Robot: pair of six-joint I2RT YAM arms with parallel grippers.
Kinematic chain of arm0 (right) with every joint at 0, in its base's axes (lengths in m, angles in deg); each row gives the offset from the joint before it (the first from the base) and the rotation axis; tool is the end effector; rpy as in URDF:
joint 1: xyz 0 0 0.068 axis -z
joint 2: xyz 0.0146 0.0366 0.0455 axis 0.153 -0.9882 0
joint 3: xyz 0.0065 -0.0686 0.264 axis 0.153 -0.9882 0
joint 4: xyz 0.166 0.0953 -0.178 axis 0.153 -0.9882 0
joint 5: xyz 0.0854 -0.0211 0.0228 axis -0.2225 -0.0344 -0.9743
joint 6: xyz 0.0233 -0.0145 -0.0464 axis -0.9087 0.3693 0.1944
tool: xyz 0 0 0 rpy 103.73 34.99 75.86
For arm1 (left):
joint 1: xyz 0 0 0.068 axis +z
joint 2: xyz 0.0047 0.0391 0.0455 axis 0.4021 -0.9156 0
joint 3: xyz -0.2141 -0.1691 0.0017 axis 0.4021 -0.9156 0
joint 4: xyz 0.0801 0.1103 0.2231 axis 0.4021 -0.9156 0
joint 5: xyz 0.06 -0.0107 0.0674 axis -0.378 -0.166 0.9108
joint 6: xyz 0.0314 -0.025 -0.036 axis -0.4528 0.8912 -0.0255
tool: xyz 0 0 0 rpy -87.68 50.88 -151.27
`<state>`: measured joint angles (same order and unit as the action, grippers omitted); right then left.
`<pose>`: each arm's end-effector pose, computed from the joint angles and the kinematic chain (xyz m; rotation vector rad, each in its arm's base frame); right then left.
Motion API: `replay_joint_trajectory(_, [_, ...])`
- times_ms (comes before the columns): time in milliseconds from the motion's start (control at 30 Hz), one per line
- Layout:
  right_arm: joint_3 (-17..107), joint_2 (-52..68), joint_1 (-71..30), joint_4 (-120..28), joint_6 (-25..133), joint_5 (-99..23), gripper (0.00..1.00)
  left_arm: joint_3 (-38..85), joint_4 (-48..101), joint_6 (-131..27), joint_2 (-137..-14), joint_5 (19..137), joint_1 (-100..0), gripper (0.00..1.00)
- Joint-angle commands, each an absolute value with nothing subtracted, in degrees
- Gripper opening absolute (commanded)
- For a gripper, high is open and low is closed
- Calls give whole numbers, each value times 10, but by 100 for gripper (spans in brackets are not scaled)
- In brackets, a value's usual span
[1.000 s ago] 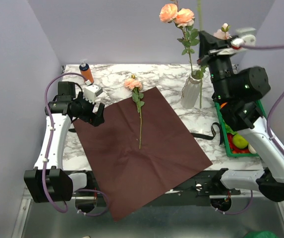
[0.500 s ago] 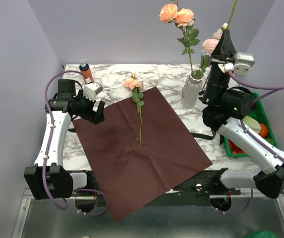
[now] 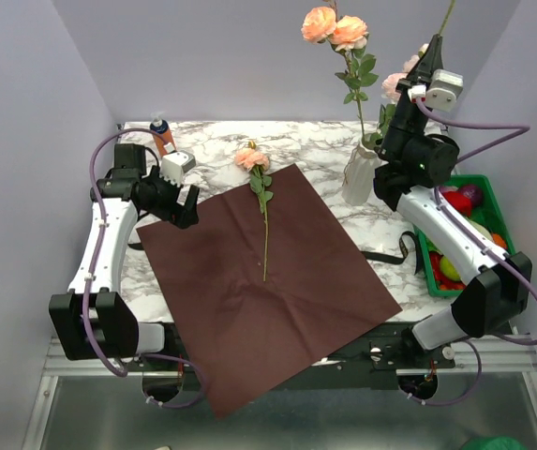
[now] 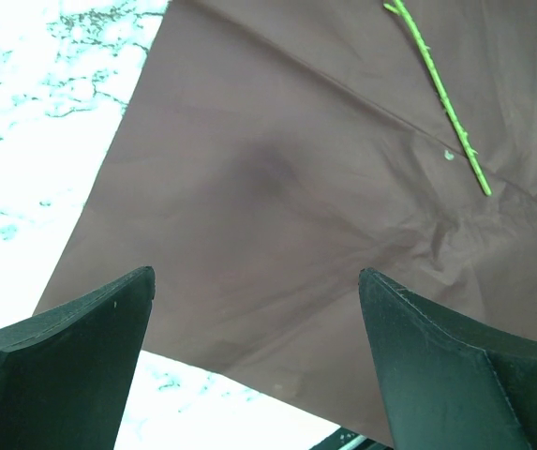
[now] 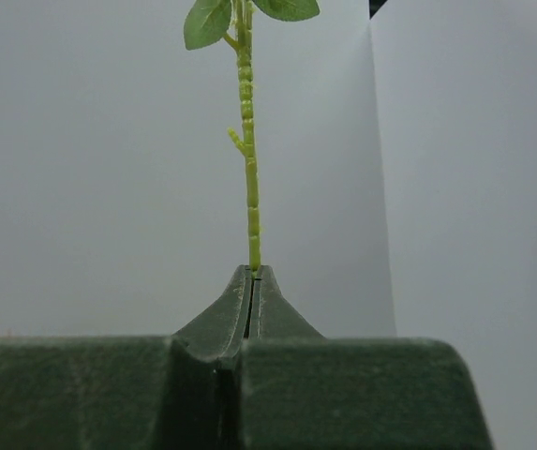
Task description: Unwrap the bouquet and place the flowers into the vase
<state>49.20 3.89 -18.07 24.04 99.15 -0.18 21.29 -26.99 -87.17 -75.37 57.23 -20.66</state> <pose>0.2698 0.1167 0.5067 0.1981 0.6520 -0.3100 0.2629 -0.0034 0.3172 0.6226 2.3562 -0.4481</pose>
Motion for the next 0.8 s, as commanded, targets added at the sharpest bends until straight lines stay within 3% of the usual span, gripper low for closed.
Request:
replay_joint_trajectory(0, [479, 23, -154, 289, 930, -36, 1, 251, -249, -866, -787, 571, -202, 99])
replay_joint_trajectory(767, [588, -149, -85, 333, 859, -65, 1, 307, -235, -852, -849, 568, -203, 99])
